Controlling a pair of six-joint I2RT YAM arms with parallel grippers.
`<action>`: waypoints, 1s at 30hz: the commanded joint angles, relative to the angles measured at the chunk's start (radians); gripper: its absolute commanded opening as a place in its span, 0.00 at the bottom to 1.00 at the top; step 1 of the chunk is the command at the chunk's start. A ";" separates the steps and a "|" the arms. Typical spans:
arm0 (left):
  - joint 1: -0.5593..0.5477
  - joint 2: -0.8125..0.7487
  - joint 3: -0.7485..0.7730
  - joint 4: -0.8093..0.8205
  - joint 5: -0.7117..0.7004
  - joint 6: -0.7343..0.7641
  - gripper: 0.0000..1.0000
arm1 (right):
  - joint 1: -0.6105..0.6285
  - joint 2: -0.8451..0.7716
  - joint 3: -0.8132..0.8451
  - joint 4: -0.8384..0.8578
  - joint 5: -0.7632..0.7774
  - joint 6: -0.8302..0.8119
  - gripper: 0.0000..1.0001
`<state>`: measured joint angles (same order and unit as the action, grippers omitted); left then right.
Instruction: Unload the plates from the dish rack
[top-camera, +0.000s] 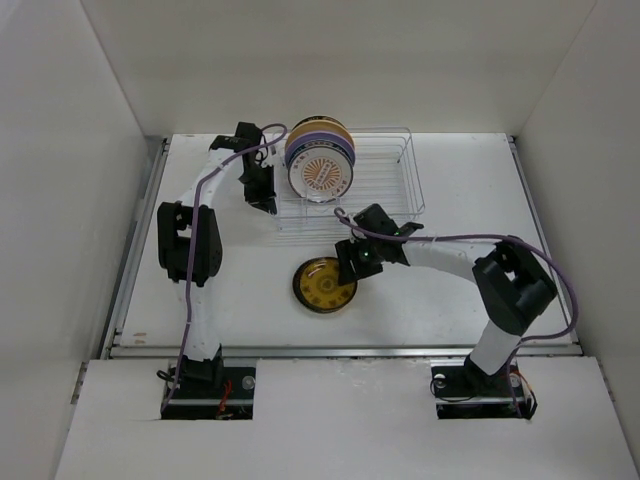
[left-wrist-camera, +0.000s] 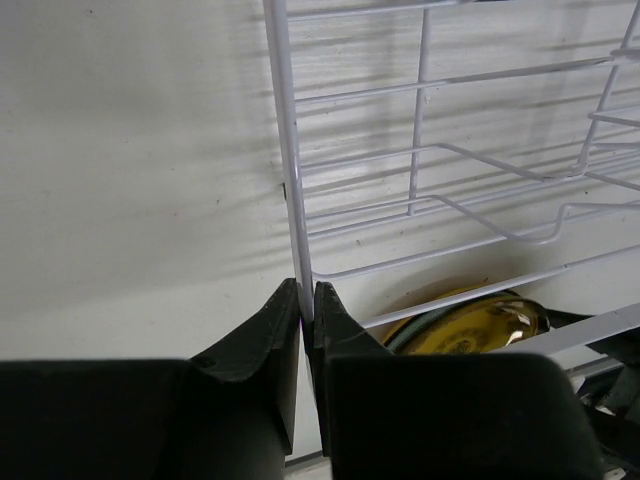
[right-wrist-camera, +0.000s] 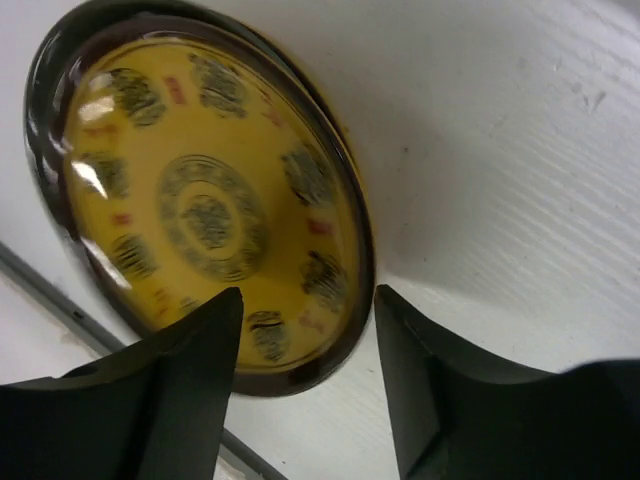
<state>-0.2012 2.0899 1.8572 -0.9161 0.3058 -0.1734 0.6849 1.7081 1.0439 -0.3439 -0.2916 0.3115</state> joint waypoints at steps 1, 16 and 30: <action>-0.004 -0.039 0.006 -0.049 0.047 0.009 0.03 | 0.018 0.013 0.067 -0.056 0.075 -0.009 0.63; -0.062 -0.174 0.109 0.114 -0.229 0.281 0.52 | 0.027 -0.197 0.228 -0.075 0.216 -0.080 0.70; -0.148 0.042 0.327 0.353 -0.051 0.540 0.27 | -0.194 0.076 0.624 -0.021 0.201 -0.014 0.67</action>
<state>-0.3351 2.1166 2.1559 -0.6304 0.2321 0.2909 0.5247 1.7786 1.6115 -0.3882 -0.0780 0.2699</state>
